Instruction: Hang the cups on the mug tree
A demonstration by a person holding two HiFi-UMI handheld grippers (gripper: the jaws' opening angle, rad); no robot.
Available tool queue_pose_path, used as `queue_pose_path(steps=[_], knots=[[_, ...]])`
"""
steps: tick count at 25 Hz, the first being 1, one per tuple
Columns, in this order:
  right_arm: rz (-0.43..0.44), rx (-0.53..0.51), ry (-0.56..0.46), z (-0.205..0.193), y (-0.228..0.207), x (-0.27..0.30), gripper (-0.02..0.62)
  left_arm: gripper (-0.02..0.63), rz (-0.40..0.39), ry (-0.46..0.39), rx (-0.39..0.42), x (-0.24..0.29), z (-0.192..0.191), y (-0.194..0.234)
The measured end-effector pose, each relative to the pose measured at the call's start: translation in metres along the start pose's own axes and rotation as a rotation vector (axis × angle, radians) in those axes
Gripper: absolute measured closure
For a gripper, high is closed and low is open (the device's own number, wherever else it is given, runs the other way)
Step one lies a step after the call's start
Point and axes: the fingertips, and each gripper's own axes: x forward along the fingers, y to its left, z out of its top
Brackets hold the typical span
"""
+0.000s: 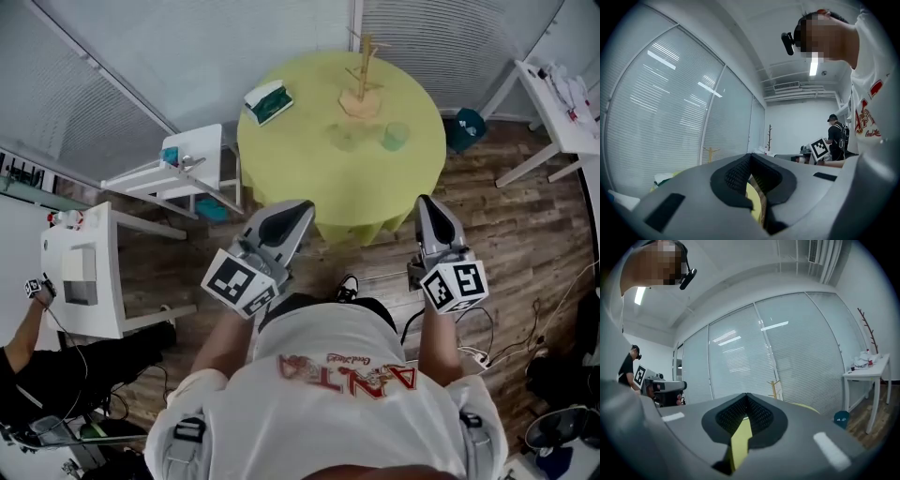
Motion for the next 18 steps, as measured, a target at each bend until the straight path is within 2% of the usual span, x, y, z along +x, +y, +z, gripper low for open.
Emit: queue_pose_path(steps=[5,10,18], knots=[[0.019,0.019,0.014,-0.007,-0.039,0.015,0.594,0.597,0.03,0.025,-0.001,0.038,-0.007,0.001],[0.024,0.038,0.034,-0.015,-0.063,0.029,0.594,0.597,0.025,0.046,-0.004,0.069,-0.012,0.006],[0.013,0.015,0.092,-0.031,-0.085,0.074,0.593,0.597,0.004,0.048,-0.033,0.108,-0.019,0.048]])
